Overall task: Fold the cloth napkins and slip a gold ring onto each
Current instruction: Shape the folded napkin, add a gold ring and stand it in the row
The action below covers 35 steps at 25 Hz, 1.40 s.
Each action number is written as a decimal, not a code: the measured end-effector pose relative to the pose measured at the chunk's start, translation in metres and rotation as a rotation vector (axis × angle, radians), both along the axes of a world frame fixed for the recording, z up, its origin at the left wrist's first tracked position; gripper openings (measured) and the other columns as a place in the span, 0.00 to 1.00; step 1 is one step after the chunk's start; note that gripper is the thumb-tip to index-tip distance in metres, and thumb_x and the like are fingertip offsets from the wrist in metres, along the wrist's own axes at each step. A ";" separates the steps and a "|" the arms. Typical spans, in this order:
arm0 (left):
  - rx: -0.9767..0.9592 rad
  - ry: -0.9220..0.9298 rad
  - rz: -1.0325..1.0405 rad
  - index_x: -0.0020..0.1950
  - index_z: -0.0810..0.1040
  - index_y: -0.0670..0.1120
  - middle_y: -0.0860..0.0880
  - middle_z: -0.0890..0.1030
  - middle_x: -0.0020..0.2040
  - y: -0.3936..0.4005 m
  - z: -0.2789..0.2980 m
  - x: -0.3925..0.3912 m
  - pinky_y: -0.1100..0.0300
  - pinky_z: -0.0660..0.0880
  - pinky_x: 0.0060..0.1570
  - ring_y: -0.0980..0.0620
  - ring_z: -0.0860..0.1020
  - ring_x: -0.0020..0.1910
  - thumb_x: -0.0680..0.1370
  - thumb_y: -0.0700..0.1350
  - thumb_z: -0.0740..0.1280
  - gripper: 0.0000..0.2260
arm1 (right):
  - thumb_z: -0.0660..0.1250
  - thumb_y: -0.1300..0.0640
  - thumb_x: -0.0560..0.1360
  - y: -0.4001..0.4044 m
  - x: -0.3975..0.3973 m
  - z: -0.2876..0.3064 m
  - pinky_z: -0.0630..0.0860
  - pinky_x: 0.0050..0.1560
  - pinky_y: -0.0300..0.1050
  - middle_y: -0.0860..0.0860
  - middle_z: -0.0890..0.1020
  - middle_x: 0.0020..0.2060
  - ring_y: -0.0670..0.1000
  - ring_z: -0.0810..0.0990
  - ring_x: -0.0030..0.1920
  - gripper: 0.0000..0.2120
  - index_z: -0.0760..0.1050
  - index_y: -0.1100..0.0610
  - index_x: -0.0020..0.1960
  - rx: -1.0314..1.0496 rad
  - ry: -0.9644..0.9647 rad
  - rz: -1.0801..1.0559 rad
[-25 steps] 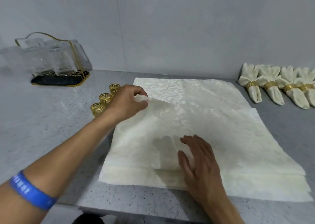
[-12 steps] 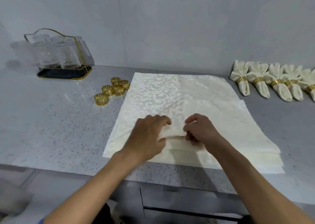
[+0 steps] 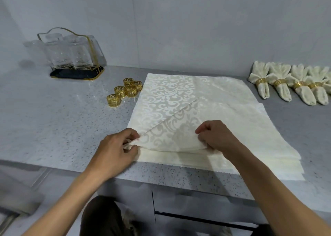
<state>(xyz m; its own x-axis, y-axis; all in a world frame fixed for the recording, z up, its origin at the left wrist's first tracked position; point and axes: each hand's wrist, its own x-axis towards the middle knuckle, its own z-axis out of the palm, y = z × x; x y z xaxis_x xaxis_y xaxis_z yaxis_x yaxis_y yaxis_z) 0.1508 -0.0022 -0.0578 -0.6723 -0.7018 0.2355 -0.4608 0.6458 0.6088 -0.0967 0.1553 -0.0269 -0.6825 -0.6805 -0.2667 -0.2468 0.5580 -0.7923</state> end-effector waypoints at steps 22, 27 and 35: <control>0.264 -0.009 0.226 0.34 0.83 0.50 0.58 0.83 0.34 -0.009 0.006 0.008 0.70 0.73 0.34 0.62 0.79 0.34 0.67 0.39 0.78 0.08 | 0.70 0.64 0.70 0.002 0.003 -0.018 0.71 0.33 0.37 0.41 0.79 0.22 0.41 0.77 0.27 0.07 0.83 0.53 0.38 -0.015 0.180 0.018; 0.238 -0.033 0.238 0.34 0.82 0.51 0.56 0.82 0.32 -0.005 0.011 0.009 0.72 0.70 0.34 0.61 0.79 0.35 0.68 0.37 0.77 0.09 | 0.70 0.64 0.70 0.003 0.004 -0.019 0.73 0.36 0.39 0.43 0.80 0.26 0.44 0.79 0.31 0.07 0.83 0.53 0.39 -0.031 0.205 0.018; -0.246 -0.110 -0.155 0.76 0.65 0.45 0.50 0.65 0.76 0.057 0.012 -0.084 0.61 0.54 0.72 0.50 0.61 0.74 0.83 0.43 0.57 0.20 | 0.69 0.61 0.71 0.001 0.005 -0.024 0.69 0.35 0.36 0.45 0.80 0.34 0.43 0.77 0.35 0.05 0.83 0.52 0.43 0.011 0.298 0.041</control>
<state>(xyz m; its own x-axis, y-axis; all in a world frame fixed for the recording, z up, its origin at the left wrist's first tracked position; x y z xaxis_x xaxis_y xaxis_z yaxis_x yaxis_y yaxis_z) 0.0664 0.0550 -0.0459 -0.7977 -0.5199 0.3055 -0.3999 0.8353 0.3773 -0.0916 0.1563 -0.0510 -0.7037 -0.7075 -0.0661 -0.4902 0.5507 -0.6756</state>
